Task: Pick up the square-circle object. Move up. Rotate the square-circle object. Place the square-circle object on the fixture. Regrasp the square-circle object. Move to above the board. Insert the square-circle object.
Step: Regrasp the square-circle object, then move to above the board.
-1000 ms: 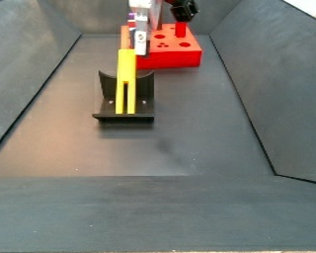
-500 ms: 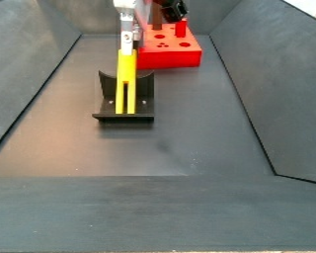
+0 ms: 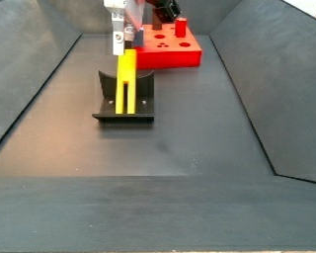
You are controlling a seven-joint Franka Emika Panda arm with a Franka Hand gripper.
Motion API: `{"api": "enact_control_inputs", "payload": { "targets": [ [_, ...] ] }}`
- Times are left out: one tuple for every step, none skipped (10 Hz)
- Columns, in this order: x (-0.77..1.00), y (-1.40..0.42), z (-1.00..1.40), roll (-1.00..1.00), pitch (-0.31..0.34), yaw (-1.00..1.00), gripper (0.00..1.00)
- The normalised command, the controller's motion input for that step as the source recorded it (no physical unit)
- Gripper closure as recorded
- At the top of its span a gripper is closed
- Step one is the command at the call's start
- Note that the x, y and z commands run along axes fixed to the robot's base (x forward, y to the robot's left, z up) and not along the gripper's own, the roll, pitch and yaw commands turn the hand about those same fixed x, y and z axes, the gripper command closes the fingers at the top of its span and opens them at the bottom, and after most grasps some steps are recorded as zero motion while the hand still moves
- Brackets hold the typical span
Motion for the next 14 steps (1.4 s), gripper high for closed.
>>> {"api": "enact_control_inputs", "payload": {
  "targets": [
    [0.0, 0.5, 0.17, 0.0, 0.0, 0.0, 1.0],
    [0.06, -0.08, 1.0, 0.13, -0.109, 0.11, 1.0],
    [0.05, -0.08, 1.0, 0.13, -0.099, 0.1, 1.0],
    [0.04, -0.08, 1.0, 0.12, -0.06, 0.08, 1.0],
    [0.04, -0.08, 1.0, 0.07, -0.021, 0.04, 1.0],
    [0.04, -0.07, 1.0, 0.05, -0.004, 0.03, 1.0],
    [0.04, -0.07, 1.0, 0.0, 0.037, 0.0, 1.0],
    [0.03, -0.07, 1.0, -0.03, 0.067, -0.02, 1.0],
    [0.03, -0.06, 1.0, -0.06, 0.107, -0.03, 1.0],
    [0.03, -0.06, 1.0, -0.06, 0.12, -0.02, 1.0],
    [0.03, -0.05, 1.0, -0.06, 0.141, -0.01, 1.0],
    [0.03, -0.05, 1.0, -0.04, 0.157, 0.0, 1.0],
    [0.03, -0.05, 1.0, -0.03, 0.169, 0.02, 1.0],
    [0.04, -0.05, 1.0, -0.03, 0.171, 0.03, 1.0]
  ]
}}
